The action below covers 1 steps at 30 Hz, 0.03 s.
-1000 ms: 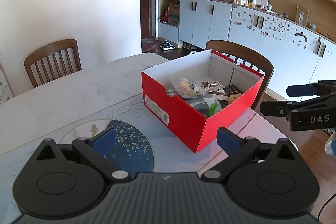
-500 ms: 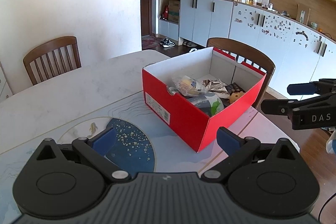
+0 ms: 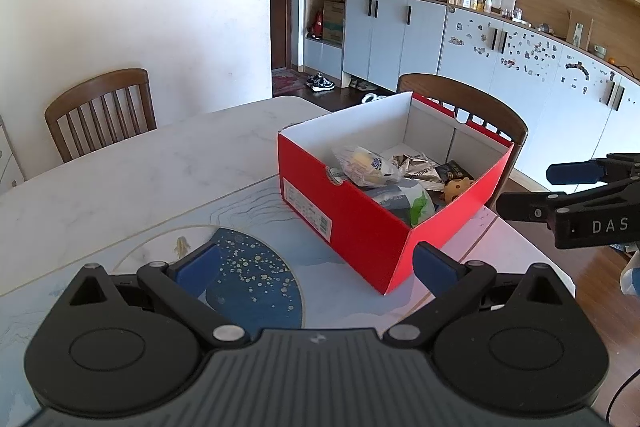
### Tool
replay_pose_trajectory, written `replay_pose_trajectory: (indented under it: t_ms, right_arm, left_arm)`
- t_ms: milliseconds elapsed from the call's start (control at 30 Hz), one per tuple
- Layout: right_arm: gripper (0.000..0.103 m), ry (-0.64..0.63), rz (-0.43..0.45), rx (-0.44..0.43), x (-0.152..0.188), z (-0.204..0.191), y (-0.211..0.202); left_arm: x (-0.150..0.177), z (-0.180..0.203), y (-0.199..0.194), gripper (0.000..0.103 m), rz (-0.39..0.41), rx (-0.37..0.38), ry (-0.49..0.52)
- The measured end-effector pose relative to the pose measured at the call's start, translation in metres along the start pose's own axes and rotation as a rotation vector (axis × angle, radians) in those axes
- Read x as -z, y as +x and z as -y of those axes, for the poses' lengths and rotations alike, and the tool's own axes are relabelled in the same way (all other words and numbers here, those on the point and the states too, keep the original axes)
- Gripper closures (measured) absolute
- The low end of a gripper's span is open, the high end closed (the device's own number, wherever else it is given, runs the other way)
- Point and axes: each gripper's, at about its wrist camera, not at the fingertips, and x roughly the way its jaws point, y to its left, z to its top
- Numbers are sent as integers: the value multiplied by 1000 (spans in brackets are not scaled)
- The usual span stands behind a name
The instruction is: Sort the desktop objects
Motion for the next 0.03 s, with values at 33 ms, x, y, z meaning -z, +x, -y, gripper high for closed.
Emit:
replay_pose_trajectory:
  t_ms: [33]
  right_arm:
    - [14,0,1,0,0,-1,1]
  left_arm:
    - [1,-2,1,0,-3,1,0]
